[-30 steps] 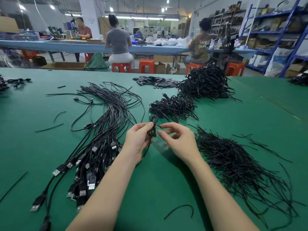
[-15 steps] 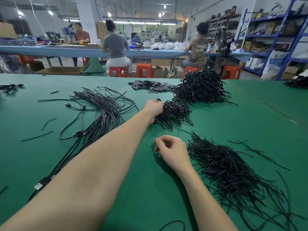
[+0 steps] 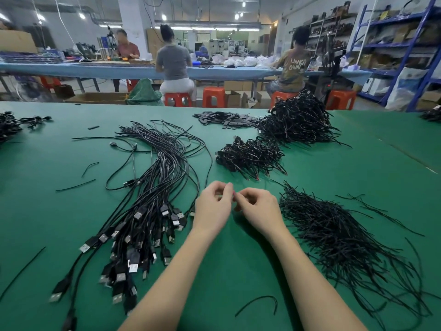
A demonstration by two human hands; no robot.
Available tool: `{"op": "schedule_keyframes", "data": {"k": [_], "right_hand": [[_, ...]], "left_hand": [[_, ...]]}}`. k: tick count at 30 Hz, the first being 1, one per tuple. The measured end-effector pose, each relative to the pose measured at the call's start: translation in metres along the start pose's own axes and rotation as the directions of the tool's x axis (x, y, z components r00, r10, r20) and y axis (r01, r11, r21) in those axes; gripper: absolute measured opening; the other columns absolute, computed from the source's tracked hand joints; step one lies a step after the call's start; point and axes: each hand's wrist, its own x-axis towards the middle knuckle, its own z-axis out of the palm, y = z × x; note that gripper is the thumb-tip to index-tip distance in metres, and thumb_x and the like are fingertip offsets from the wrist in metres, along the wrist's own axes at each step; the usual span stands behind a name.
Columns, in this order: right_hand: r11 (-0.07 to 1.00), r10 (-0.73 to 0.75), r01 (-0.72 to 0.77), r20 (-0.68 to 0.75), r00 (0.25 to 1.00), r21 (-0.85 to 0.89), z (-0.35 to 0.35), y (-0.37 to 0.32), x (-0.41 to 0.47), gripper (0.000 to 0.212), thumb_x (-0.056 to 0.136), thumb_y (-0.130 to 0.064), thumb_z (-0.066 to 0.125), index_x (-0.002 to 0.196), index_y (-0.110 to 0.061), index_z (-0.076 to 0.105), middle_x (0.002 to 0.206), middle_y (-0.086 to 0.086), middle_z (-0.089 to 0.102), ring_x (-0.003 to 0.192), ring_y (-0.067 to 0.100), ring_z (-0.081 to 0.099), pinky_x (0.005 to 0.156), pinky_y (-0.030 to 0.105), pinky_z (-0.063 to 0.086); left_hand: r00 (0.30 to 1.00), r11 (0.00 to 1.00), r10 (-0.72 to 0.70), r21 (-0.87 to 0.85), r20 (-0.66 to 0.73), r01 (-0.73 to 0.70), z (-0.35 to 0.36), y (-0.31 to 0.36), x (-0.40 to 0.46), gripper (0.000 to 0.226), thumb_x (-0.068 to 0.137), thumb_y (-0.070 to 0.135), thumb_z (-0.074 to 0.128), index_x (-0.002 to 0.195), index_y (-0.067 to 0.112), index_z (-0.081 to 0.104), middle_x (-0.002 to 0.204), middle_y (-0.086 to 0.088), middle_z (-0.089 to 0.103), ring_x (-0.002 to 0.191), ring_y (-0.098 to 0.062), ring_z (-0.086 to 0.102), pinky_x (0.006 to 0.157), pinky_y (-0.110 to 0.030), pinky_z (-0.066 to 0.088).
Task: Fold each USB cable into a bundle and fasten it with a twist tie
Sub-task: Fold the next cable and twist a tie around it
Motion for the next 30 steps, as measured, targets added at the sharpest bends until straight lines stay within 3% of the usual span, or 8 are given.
{"op": "schedule_keyframes", "data": {"k": [4,8,13,16,18,21,24,30], "right_hand": [[0.986,0.105,-0.104,0.006,0.994,0.133,-0.003,-0.001,0.004,0.011,0.094,-0.025,0.063,0.1,-0.021,0.072,0.068,-0.006,0.075,0.06,0.011,0.068,0.078,0.034,0.059],[0.935,0.195,-0.21,0.081,0.977,0.287,-0.009,-0.003,0.008,0.017,0.098,-0.027,0.061,0.112,-0.018,0.065,0.076,-0.001,0.075,0.066,0.016,0.07,0.087,0.048,0.061],[0.994,-0.09,0.089,-0.006,0.996,-0.067,-0.021,-0.038,0.012,0.007,0.092,-0.031,0.068,0.089,-0.03,0.075,0.081,-0.02,0.071,0.068,-0.011,0.061,0.064,0.003,0.042],[0.948,-0.142,0.198,0.228,0.963,-0.249,-0.011,-0.075,0.018,0.007,0.086,-0.032,0.07,0.081,-0.033,0.075,0.083,-0.019,0.073,0.082,-0.002,0.066,0.076,0.018,0.052],[0.876,-0.051,0.248,0.431,0.901,-0.414,0.005,-0.095,0.022,0.011,0.086,-0.027,0.069,0.082,-0.035,0.075,0.095,-0.013,0.074,0.096,0.011,0.068,0.087,0.03,0.056],[0.776,0.1,0.257,0.514,0.852,-0.577,0.028,-0.112,0.028,0.028,0.089,-0.018,0.061,0.097,-0.041,0.073,0.112,-0.004,0.067,0.107,0.024,0.065,0.091,0.036,0.057],[0.647,0.151,0.276,0.474,0.867,-0.711,0.042,-0.118,0.032,0.036,0.088,-0.016,0.062,0.119,-0.033,0.068,0.117,0.0,0.062,0.1,0.028,0.06,0.082,0.036,0.049],[0.556,0.133,0.338,0.482,0.866,-0.76,0.048,-0.123,0.036,0.035,0.084,-0.02,0.066,0.118,-0.025,0.067,0.11,0.002,0.064,0.092,0.027,0.058,0.074,0.034,0.045]], "left_hand": [[1.0,1.0,0.018,0.003,-0.015,-0.017,-0.001,-0.004,-0.01,0.026,0.099,0.025,0.056,0.075,0.018,0.066,0.072,0.003,0.071,0.074,-0.017,0.067,0.08,-0.04,0.056],[0.992,0.968,0.118,0.219,0.05,-0.127,0.002,-0.002,-0.016,0.024,0.096,0.027,0.058,0.074,0.019,0.062,0.053,0.014,0.056,0.054,-0.002,0.05,0.058,-0.023,0.039],[0.985,0.924,0.106,0.352,0.137,-0.148,0.003,-0.001,-0.018,0.023,0.094,0.034,0.054,0.081,0.016,0.062,0.066,0.004,0.062,0.069,-0.021,0.057,0.063,-0.034,0.043],[0.986,0.91,0.093,0.391,0.141,-0.142,0.003,0.001,-0.019,0.017,0.092,0.03,0.056,0.092,0.016,0.066,0.086,-0.008,0.07,0.087,-0.034,0.064,0.069,-0.039,0.051],[0.987,0.921,0.118,0.36,0.107,-0.149,0.003,0.002,-0.019,0.024,0.092,0.017,0.057,0.114,0.009,0.064,0.11,-0.017,0.069,0.105,-0.035,0.063,0.084,-0.041,0.052],[0.988,0.911,-0.037,0.411,0.152,-0.03,0.007,-0.001,-0.016,0.038,0.101,0.011,0.045,0.136,-0.003,0.048,0.139,-0.023,0.052,0.129,-0.035,0.049,0.102,-0.034,0.038],[0.937,0.659,0.053,0.693,0.344,-0.292,-0.004,0.009,-0.019,0.038,0.107,0.022,0.022,0.139,0.005,0.033,0.147,-0.017,0.036,0.134,-0.032,0.034,0.103,-0.036,0.031],[0.869,0.324,0.114,0.809,0.482,-0.491,-0.005,0.01,-0.015,0.04,0.107,0.019,0.022,0.143,0.004,0.03,0.152,-0.017,0.031,0.14,-0.035,0.028,0.11,-0.042,0.027]]}}
